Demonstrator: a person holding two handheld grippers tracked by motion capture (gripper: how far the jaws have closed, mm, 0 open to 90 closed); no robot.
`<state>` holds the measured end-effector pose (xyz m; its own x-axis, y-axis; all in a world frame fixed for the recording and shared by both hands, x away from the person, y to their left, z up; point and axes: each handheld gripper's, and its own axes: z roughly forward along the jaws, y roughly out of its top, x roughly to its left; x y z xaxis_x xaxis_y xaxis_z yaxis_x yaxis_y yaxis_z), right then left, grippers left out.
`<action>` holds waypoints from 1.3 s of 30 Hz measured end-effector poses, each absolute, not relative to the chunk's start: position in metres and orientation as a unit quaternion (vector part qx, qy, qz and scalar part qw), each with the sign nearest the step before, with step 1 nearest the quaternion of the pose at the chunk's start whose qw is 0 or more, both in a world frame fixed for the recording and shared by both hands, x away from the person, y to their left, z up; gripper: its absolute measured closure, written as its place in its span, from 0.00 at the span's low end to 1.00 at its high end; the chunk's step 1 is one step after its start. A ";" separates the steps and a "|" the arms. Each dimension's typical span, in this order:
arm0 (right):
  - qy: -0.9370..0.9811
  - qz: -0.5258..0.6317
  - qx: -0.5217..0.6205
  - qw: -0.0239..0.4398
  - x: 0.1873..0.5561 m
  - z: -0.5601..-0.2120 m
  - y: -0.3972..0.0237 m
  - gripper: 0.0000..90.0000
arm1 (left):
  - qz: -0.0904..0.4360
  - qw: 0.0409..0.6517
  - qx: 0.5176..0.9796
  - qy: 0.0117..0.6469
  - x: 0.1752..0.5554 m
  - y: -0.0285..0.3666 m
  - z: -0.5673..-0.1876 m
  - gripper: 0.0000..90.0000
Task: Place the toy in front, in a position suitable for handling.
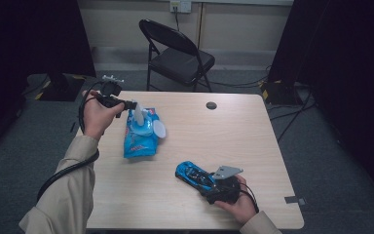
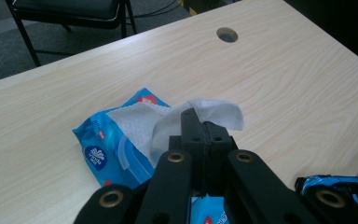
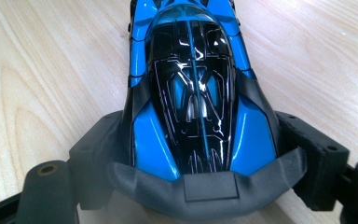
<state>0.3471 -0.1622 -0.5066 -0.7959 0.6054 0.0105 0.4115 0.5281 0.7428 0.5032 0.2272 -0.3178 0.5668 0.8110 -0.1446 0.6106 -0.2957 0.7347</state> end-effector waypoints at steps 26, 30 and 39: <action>0.865 0.387 0.293 0.126 0.347 -0.507 -0.162 0.24 | 0.105 0.460 0.788 0.395 0.474 0.210 -0.277 1.00; 0.865 0.387 0.293 0.126 0.347 -0.507 -0.162 0.24 | 0.100 0.466 0.791 0.384 0.466 0.204 -0.271 1.00; 0.865 0.387 0.293 0.126 0.347 -0.507 -0.162 0.24 | 0.080 0.480 0.797 0.357 0.447 0.192 -0.274 1.00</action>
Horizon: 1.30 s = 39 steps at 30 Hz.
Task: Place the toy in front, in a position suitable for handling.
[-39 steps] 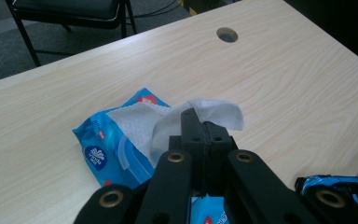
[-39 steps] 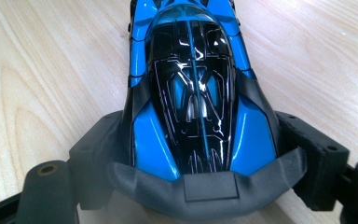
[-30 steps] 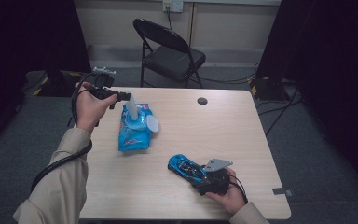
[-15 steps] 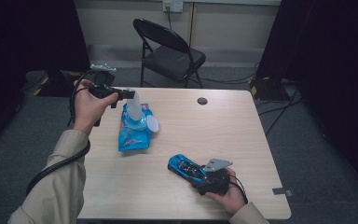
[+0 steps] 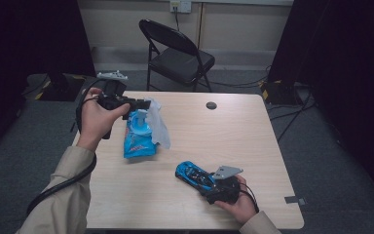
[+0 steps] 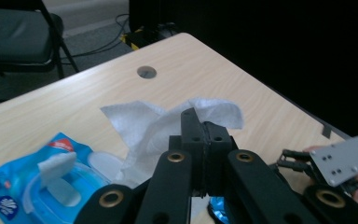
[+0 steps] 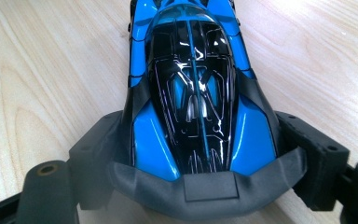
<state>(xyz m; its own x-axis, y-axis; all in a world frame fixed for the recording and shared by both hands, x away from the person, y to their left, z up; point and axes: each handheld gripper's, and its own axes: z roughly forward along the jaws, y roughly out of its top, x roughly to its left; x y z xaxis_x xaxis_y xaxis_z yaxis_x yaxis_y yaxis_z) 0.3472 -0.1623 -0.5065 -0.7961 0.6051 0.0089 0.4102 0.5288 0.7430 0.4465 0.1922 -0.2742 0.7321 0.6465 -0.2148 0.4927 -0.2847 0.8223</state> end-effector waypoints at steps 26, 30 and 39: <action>0.866 0.386 0.293 0.125 0.347 -0.507 -0.162 0.24 | -0.003 0.415 0.847 0.331 0.399 0.173 -0.404 1.00; 0.866 0.386 0.293 0.124 0.348 -0.507 -0.162 0.24 | 0.004 0.400 0.854 0.333 0.398 0.166 -0.427 1.00; 0.866 0.386 0.293 0.125 0.348 -0.507 -0.162 0.24 | 0.012 0.371 0.864 0.341 0.400 0.160 -0.472 0.96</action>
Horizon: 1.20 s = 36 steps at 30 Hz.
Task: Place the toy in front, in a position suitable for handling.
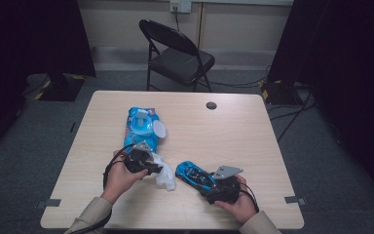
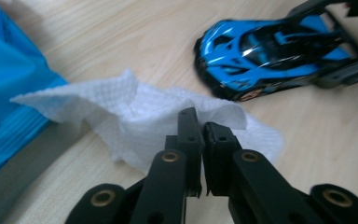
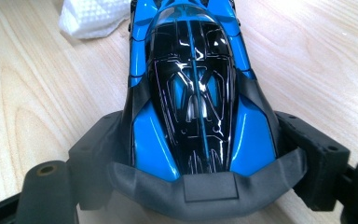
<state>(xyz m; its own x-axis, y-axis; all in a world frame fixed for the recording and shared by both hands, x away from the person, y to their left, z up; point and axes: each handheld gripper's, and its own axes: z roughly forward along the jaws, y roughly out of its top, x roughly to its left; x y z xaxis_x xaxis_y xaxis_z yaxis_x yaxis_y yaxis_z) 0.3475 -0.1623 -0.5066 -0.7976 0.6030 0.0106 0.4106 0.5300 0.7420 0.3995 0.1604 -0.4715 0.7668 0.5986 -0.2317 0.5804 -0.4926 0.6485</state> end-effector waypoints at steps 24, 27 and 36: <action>0.866 0.387 0.293 0.124 0.348 -0.507 -0.162 0.24 | 0.089 0.360 0.875 0.311 0.405 0.153 -0.495 0.33; 0.866 0.387 0.293 0.124 0.348 -0.507 -0.162 0.24 | 0.111 0.341 0.886 0.293 0.403 0.149 -0.494 0.37; 0.866 0.386 0.293 0.124 0.348 -0.507 -0.162 0.24 | 0.111 0.360 0.886 0.270 0.403 0.150 -0.495 0.63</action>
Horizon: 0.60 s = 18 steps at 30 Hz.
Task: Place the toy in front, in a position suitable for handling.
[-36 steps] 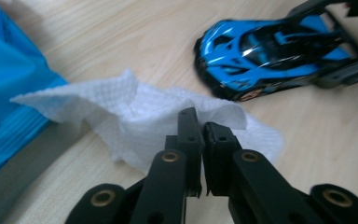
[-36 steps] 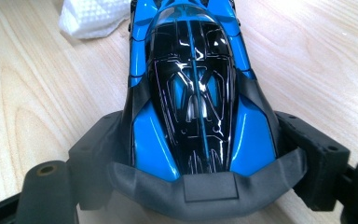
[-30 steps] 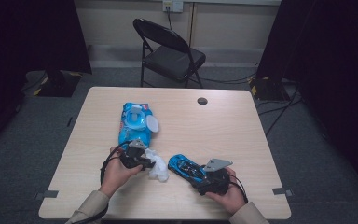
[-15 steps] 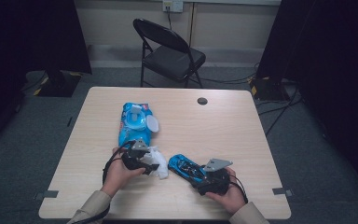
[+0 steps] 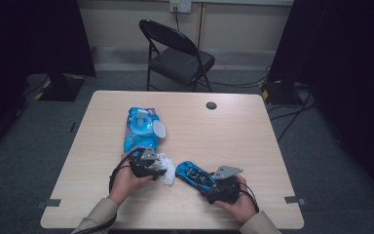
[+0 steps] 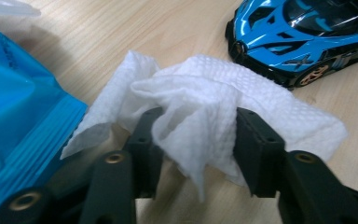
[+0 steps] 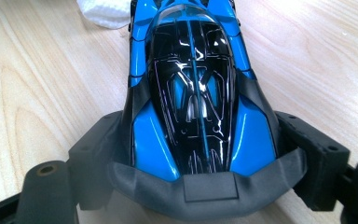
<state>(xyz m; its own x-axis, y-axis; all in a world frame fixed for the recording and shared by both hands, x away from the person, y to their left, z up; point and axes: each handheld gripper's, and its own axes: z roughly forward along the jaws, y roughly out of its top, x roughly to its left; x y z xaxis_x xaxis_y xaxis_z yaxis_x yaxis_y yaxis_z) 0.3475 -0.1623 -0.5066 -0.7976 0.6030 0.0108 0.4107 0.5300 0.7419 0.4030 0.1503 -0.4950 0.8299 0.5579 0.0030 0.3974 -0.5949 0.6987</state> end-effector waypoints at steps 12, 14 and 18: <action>0.866 0.386 0.293 0.124 0.348 -0.507 -0.162 0.24 | 0.078 0.367 0.878 0.297 0.404 0.154 -0.493 0.91; 0.866 0.387 0.293 0.124 0.348 -0.507 -0.162 0.24 | 0.069 0.371 0.875 0.303 0.403 0.155 -0.493 0.93; 0.866 0.387 0.293 0.124 0.348 -0.507 -0.162 0.24 | 0.055 0.372 0.875 0.306 0.402 0.156 -0.492 0.94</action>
<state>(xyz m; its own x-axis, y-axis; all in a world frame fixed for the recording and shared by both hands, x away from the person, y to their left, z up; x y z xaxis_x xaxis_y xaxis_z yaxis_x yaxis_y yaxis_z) 0.3475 -0.1623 -0.5066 -0.7978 0.6029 0.0108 0.4105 0.5299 0.7421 0.4018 0.1561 -0.4917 0.8064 0.5764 -0.1324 0.4952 -0.5357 0.6840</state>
